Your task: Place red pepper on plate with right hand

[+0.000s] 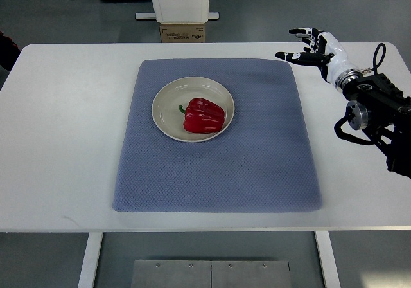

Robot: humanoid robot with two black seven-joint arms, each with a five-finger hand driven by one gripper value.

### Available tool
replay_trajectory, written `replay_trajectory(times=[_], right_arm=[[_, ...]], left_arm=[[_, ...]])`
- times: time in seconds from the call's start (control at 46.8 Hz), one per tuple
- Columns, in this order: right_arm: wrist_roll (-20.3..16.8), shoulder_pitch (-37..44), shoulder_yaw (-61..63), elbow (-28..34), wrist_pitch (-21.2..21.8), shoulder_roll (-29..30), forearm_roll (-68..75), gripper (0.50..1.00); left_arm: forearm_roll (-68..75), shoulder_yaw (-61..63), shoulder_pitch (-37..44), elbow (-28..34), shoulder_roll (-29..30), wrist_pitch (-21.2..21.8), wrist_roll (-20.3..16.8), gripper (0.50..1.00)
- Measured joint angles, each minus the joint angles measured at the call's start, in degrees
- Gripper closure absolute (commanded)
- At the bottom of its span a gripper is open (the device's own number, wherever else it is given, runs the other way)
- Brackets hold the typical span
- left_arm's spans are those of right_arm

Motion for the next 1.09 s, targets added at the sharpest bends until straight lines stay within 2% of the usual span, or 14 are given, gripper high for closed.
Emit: replay_trajectory(times=[0.321, 0.727, 1.09], right_arm=[[-1.0, -1.1, 4.4, 0.1, -0.1, -0.1, 8.4, 0.5], [-0.8, -5.7, 14.9, 0.7, 0.1, 0.0, 10.6, 0.5], [-0.7, -6.9, 15.0, 1.0, 1.0, 0.4, 10.5, 0.5]], left_arm=[[0.0, 0.0, 0.0, 0.0, 0.0, 0.0, 0.0, 0.5], [0.0, 0.0, 0.0, 0.0, 0.0, 0.0, 0.0, 0.5], [0.0, 0.0, 0.0, 0.0, 0.0, 0.0, 0.0, 0.5]])
